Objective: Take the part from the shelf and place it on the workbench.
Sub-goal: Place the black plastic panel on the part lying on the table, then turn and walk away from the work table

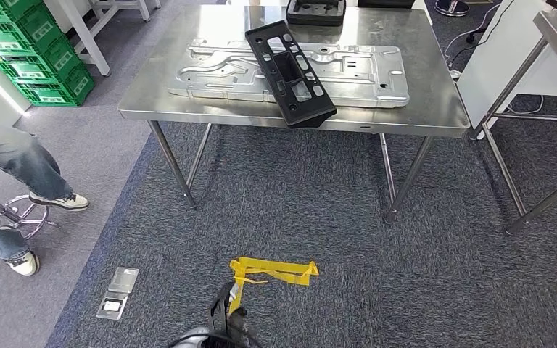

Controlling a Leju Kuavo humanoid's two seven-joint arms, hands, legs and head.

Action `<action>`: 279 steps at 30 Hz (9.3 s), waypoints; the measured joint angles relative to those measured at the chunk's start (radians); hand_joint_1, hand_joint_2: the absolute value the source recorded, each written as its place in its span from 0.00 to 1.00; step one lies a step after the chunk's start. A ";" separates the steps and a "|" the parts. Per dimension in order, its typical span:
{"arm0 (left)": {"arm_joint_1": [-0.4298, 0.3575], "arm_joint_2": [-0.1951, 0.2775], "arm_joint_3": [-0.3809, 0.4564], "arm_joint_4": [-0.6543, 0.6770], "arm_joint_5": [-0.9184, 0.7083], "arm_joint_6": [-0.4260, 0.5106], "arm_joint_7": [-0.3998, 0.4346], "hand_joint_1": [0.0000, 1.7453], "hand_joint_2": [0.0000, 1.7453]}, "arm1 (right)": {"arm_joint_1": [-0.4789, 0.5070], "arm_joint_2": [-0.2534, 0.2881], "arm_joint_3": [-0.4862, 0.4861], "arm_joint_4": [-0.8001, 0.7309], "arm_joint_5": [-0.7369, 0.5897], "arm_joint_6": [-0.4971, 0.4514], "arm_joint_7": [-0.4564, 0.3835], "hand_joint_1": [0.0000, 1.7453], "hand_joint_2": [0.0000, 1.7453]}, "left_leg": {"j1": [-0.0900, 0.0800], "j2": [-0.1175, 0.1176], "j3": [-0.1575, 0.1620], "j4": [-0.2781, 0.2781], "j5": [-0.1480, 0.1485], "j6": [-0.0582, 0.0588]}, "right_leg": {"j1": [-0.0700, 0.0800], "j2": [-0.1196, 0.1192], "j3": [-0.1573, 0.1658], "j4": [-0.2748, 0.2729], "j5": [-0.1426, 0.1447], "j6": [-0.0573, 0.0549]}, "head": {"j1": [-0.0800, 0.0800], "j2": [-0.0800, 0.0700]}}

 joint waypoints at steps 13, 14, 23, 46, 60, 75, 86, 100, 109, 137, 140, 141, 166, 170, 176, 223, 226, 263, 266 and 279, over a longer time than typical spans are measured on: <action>-0.163 0.033 0.136 -0.511 -0.241 -0.023 0.248 0.00 0.00 | 0.001 0.015 0.003 0.015 0.036 0.008 -0.027 0.00 1.00 | 0.039 -0.006 -0.023 -0.059 0.060 -0.013 | -0.030 0.002 -0.100 0.220 -0.080 0.080 | 0.004 0.000; -0.177 0.033 0.133 -0.544 -0.249 -0.026 0.254 0.00 0.00 | -0.003 0.019 0.004 0.015 0.040 0.008 -0.029 0.00 1.00 | 0.042 -0.004 -0.027 -0.052 0.057 -0.021 | -0.037 -0.001 -0.064 0.147 -0.048 0.089 | 0.005 0.000; -0.230 0.032 0.099 -0.720 -0.246 -0.052 0.254 0.00 0.00 | -0.034 0.050 0.007 0.014 0.043 0.008 -0.021 0.00 1.00 | 0.046 0.005 -0.075 0.046 -0.006 -0.066 | -0.038 0.010 -0.018 0.027 -0.016 0.034 | 0.001 0.000; -0.032 -0.026 0.015 -0.874 -0.175 -0.147 0.116 0.00 0.00 | 0.000 0.084 0.008 0.022 0.017 0.007 -0.038 0.00 1.00 | 0.027 0.010 -0.060 -0.046 0.072 -0.006 | -0.011 0.007 -0.061 0.106 -0.041 0.063 | -0.002 0.000; 0.193 -0.076 -0.016 -0.072 -0.157 -0.032 0.263 0.00 0.00 | 0.012 0.141 -0.001 0.027 -0.046 -0.033 0.018 0.00 1.00 | 0.041 0.009 -0.165 0.160 -0.009 -0.056 | -0.016 0.033 0.014 -0.015 -0.012 0.014 | -0.018 0.000; 0.152 -0.092 0.022 0.130 -0.054 -0.016 0.202 0.00 0.00 | 0.011 0.165 -0.080 0.031 -0.153 -0.094 -0.032 0.00 0.50 | 0.034 0.004 -0.063 -0.058 0.089 -0.007 | -0.013 0.015 -0.054 0.209 -0.136 0.062 | -0.011 0.000; 0.125 -0.055 0.060 0.154 -0.017 -0.044 0.101 0.00 0.00 | 0.007 0.155 -0.115 0.033 -0.178 -0.058 -0.052 0.00 0.00 | 0.038 -0.002 -0.130 0.141 -0.037 -0.059 | -0.014 0.003 0.071 -0.037 -0.037 0.011 | -0.020 0.000; 0.127 -0.050 0.094 0.178 -0.028 -0.033 0.094 0.00 0.00 | 0.005 0.156 -0.141 0.039 -0.205 -0.035 -0.016 0.00 0.00 | 0.050 -0.013 0.017 -0.075 0.037 -0.024 | -0.025 0.034 -0.013 0.076 -0.077 0.071 | -0.012 0.000; 0.130 -0.061 0.090 0.180 -0.064 -0.036 0.104 0.00 0.00 | 0.003 0.162 -0.141 0.041 -0.195 -0.027 -0.008 0.00 0.00 | 0.031 0.076 0.024 -0.067 0.021 -0.029 | -0.013 -0.054 0.024 -0.001 -0.017 0.050 | -0.006 0.000; 0.087 -0.034 0.042 0.149 -0.273 -0.018 -0.058 0.00 0.00 | 0.006 0.156 -0.138 0.042 -0.186 0.016 0.005 0.00 0.00 | 0.036 0.008 0.027 -0.072 0.029 -0.017 | -0.017 0.007 -0.062 0.154 -0.052 0.061 | -0.008 0.000; 0.079 -0.029 0.021 0.140 -0.326 -0.025 -0.026 0.00 0.00 | 0.001 0.148 -0.137 0.042 -0.179 0.025 0.004 0.00 0.00 | 0.028 0.012 0.023 -0.063 0.019 -0.032 | -0.016 -0.005 0.014 0.002 -0.010 0.045 | -0.008 0.000; 0.077 -0.028 0.016 0.138 -0.332 -0.028 -0.019 0.00 0.00 | 0.001 0.147 -0.135 0.042 -0.178 0.026 0.003 0.00 0.00 | 0.026 0.013 0.022 -0.062 0.017 -0.037 | -0.015 -0.004 0.015 -0.004 -0.013 0.039 | -0.009 0.000; 0.080 -0.025 0.010 0.186 -0.317 -0.051 0.047 0.00 0.00 | 0.010 0.093 -0.134 0.042 -0.244 0.015 0.000 0.00 0.00 | 0.026 0.001 -0.010 -0.072 0.057 -0.006 | -0.019 -0.003 -0.112 0.262 -0.118 0.062 | -0.010 0.000; 0.080 -0.023 0.011 0.179 -0.300 -0.043 -0.003 0.00 0.00 | 0.007 0.089 -0.134 0.042 -0.246 0.013 0.005 0.00 0.00 | 0.023 0.000 -0.011 -0.054 0.041 -0.026 | -0.026 -0.005 0.007 0.020 -0.022 0.057 | -0.008 0.000; 0.080 -0.022 0.011 0.168 -0.297 -0.036 -0.024 0.00 0.00 | 0.006 0.094 -0.133 0.042 -0.247 0.013 0.004 0.00 0.00 | 0.023 0.001 -0.043 0.038 -0.027 -0.053 | -0.029 -0.003 0.014 0.006 -0.022 0.018 | -0.012 0.000; 0.103 -0.049 0.023 0.189 -0.198 -0.070 0.050 0.00 0.00 | -0.003 0.114 -0.129 0.042 -0.282 0.043 -0.050 0.00 0.00 | 0.034 -0.017 0.028 -0.081 0.032 -0.005 | -0.023 0.031 -0.098 0.145 -0.062 0.061 | -0.015 0.000; 0.104 -0.049 0.023 0.189 -0.198 -0.070 0.051 0.00 0.00 | -0.001 0.115 -0.129 0.042 -0.282 0.043 -0.050 0.00 0.00 | 0.031 0.026 0.022 -0.077 0.031 -0.004 | -0.023 0.012 -0.162 0.287 -0.113 0.067 | -0.013 0.000; 0.098 -0.046 0.022 0.188 -0.207 -0.063 0.024 0.00 0.00 | -0.001 0.132 -0.124 0.043 -0.276 0.034 -0.032 0.00 0.00 | 0.018 0.105 0.023 -0.057 0.009 -0.029 | -0.018 -0.061 0.004 0.007 -0.016 0.042 | -0.016 0.000; 0.097 -0.046 0.022 0.187 -0.207 -0.063 0.023 0.00 0.00 | 0.002 0.133 -0.124 0.043 -0.276 0.034 -0.032 0.00 0.00 | 0.022 0.104 0.026 -0.043 -0.011 -0.044 | -0.021 -0.025 0.001 0.007 -0.012 0.023 | -0.023 0.000; 0.095 -0.045 0.024 0.189 -0.207 -0.065 0.040 0.00 0.00 | 0.003 0.142 -0.121 0.044 -0.274 0.032 -0.015 0.00 0.00 | 0.024 -0.070 0.016 -0.052 0.018 -0.018 | -0.024 0.125 -0.016 0.002 0.011 0.030 | -0.032 0.000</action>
